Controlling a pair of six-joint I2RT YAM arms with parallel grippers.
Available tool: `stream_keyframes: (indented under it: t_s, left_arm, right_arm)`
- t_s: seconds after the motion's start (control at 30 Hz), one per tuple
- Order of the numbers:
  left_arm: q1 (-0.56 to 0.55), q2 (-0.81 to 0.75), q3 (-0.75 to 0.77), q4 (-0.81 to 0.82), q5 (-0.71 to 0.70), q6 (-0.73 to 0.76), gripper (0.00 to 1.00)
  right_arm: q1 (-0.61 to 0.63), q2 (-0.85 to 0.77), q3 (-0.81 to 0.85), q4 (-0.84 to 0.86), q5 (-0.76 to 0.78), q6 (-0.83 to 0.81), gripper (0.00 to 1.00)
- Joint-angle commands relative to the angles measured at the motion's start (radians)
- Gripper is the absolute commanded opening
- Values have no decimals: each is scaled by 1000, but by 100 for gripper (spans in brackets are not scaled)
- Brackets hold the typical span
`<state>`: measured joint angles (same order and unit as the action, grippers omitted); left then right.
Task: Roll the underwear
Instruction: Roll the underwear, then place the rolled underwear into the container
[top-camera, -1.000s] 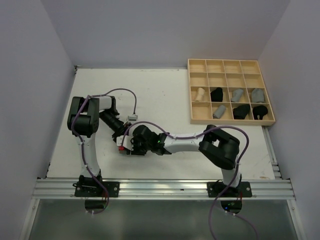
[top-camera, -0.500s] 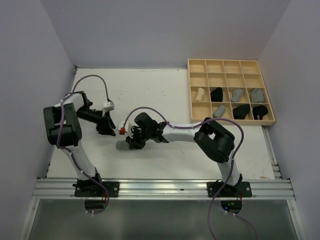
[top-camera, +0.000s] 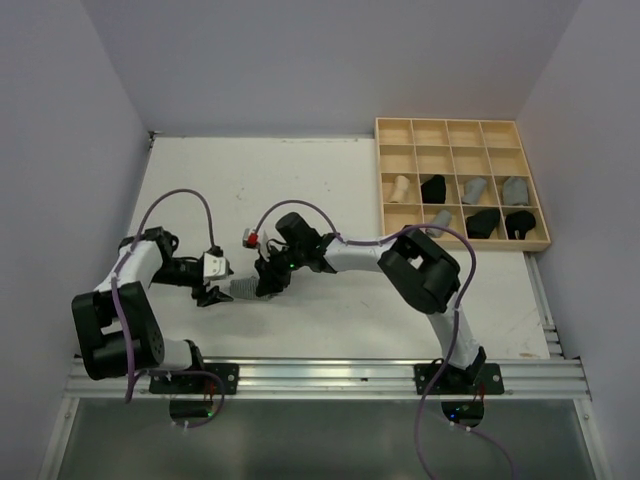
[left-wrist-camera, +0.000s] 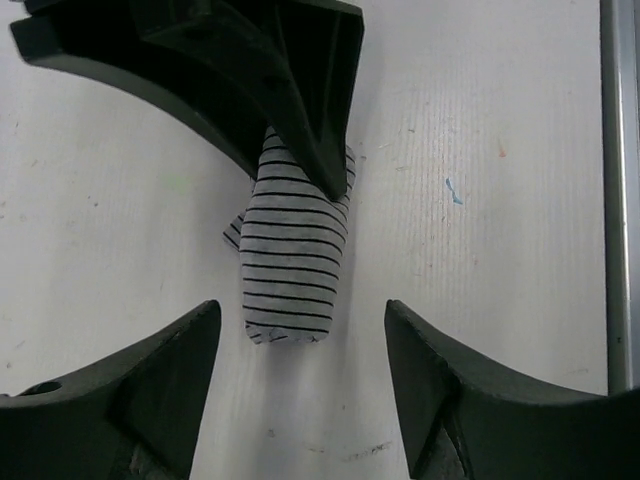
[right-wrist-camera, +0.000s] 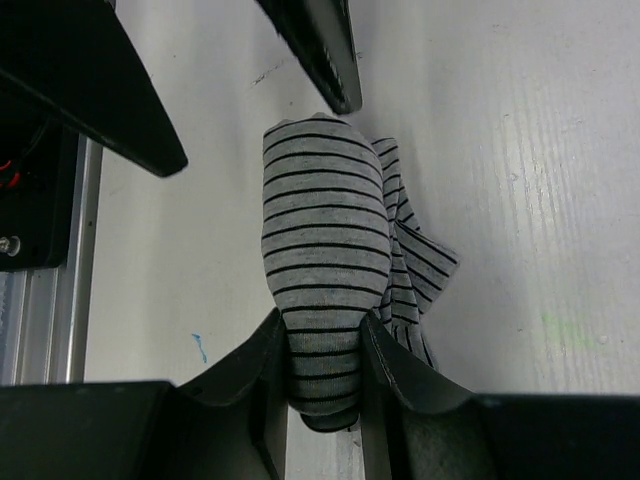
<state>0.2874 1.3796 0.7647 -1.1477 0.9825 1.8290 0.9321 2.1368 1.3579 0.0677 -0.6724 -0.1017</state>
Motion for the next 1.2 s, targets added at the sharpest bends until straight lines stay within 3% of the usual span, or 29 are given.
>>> stream_keyframes:
  t_s: [0.0,0.23,0.33,0.47,0.7,0.73,0.77,0.83,0.87,1.03,1.17]
  left_arm:
    - [-57,-31,-39,149,54,23,70]
    - [-190,-93,-122,373,-7,-181,69]
    - [-218,-76,-116,469,-54,-301,62]
    - [-235,19,-47,392,-106,-292,43]
    - [-258,94,-56,344,-247,-275,40]
    - [-277,104,-62,345,-258,-284,38]
    - [-277,117,-64,344,-269,-295,34]
    - [-277,134,-56,336,-295,-310,29]
    - [-303,160,-47,323,-304,-315,26]
    - [-303,271,47,244,-332,-361,20]
    - [-303,370,119,189,-324,-385,20]
  right_arm:
    - [7,94,-36,-131,20,34,0]
    - [4,104,-29,-117,20,43,0]
    - [5,97,-33,-103,25,46,0]
    - [5,91,-34,-103,34,42,0]
    - [4,89,-40,-88,39,53,0]
    - [5,83,-48,-74,46,57,4]
    - [4,75,-55,-74,80,69,29]
    - [-3,22,-101,-5,109,89,44]
    - [-21,-6,-123,26,118,133,57]
    - [-85,-242,-326,165,164,200,59]
    - [-69,-522,-462,166,276,131,55]
